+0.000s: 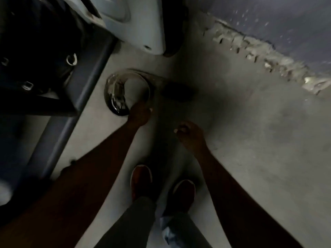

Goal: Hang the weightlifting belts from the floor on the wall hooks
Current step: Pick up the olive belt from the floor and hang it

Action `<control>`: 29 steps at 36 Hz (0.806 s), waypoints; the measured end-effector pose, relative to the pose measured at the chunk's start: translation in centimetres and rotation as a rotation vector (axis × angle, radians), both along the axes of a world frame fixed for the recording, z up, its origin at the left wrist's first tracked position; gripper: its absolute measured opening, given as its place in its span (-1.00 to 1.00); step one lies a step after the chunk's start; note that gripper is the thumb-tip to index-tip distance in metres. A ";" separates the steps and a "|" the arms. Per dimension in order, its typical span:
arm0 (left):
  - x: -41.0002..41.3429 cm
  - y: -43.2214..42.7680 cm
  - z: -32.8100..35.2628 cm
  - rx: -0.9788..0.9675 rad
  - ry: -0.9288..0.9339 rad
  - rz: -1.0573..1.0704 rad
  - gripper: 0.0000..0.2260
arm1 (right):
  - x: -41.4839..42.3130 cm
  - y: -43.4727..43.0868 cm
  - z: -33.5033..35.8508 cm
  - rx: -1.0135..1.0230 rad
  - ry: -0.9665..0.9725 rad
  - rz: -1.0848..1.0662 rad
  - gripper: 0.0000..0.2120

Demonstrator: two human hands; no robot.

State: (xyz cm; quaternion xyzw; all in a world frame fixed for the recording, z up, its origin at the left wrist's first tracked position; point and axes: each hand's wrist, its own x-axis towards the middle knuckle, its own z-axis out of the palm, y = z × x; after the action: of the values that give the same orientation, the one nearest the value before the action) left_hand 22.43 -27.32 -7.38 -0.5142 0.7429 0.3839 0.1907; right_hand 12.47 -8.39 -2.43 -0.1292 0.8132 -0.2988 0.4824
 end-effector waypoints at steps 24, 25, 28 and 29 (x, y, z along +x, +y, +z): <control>-1.1 -0.3 -11.8 0.224 0.085 0.569 -0.50 | 3.5 -3.6 -11.6 0.029 -0.396 0.200 -0.53; -0.6 -0.3 -12.1 0.170 0.039 0.504 -0.53 | 3.5 -3.2 -11.7 0.015 -0.458 0.100 -0.55; 0.5 1.1 -9.1 0.263 0.151 0.497 -0.56 | 3.0 -1.9 -10.2 0.053 -0.470 -0.243 -0.71; 1.2 1.8 -7.9 0.328 0.168 0.492 -0.54 | 2.8 -1.5 -9.5 0.059 -0.404 -0.313 -0.72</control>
State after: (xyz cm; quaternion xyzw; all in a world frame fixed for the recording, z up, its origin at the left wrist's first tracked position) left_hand 23.65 -25.50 -15.24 -0.6075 0.5373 0.5745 0.1104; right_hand 15.31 -9.87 -11.94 0.0746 0.7187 -0.3657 0.5866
